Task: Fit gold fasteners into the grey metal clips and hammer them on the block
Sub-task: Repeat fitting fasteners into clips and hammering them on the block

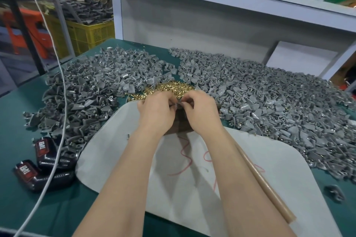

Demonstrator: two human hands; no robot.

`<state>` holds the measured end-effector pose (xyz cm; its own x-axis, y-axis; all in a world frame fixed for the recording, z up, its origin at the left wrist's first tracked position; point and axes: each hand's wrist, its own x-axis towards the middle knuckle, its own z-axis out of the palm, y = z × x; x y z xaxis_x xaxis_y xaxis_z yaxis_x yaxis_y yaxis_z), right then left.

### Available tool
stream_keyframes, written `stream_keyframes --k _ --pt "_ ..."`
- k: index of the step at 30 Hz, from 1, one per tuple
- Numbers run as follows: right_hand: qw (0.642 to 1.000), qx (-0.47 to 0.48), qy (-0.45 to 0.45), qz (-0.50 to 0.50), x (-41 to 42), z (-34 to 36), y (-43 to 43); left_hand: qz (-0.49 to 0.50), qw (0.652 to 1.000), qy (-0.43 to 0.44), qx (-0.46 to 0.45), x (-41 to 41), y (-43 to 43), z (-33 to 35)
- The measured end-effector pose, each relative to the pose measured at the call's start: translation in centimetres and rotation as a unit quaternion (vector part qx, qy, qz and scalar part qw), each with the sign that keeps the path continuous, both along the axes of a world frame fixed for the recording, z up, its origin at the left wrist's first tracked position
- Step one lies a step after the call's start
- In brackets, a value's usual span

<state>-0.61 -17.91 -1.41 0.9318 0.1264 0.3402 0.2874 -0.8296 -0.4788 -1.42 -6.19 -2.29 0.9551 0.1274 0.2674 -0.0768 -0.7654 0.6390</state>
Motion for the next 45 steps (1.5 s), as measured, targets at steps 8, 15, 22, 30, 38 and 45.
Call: stream_keyframes --k 8,15,22,30,38,45 --pt "0.987 -0.158 0.028 -0.017 0.3 2.0 0.9 0.018 1.0 0.007 0.013 -0.1 0.0 -0.1" --pt "0.961 -0.278 0.018 0.006 0.2 4.1 2.6 0.008 0.998 0.015 0.054 -0.4 -0.1 0.6" --pt "0.98 -0.195 0.043 0.023 1.1 2.9 1.1 0.015 0.999 0.008 0.041 -0.3 -0.1 0.4" --pt "0.996 0.056 0.062 0.038 0.9 0.9 -0.7 0.019 1.0 0.009 0.016 -0.3 -0.1 0.4" --pt "0.999 -0.037 -0.005 -0.003 0.8 0.3 0.4 0.009 1.0 0.003 0.015 -0.4 -0.1 0.5" --pt "0.997 -0.046 -0.06 -0.025 0.0 -0.3 1.2 0.008 1.0 -0.003 0.024 -0.4 -0.1 0.5"
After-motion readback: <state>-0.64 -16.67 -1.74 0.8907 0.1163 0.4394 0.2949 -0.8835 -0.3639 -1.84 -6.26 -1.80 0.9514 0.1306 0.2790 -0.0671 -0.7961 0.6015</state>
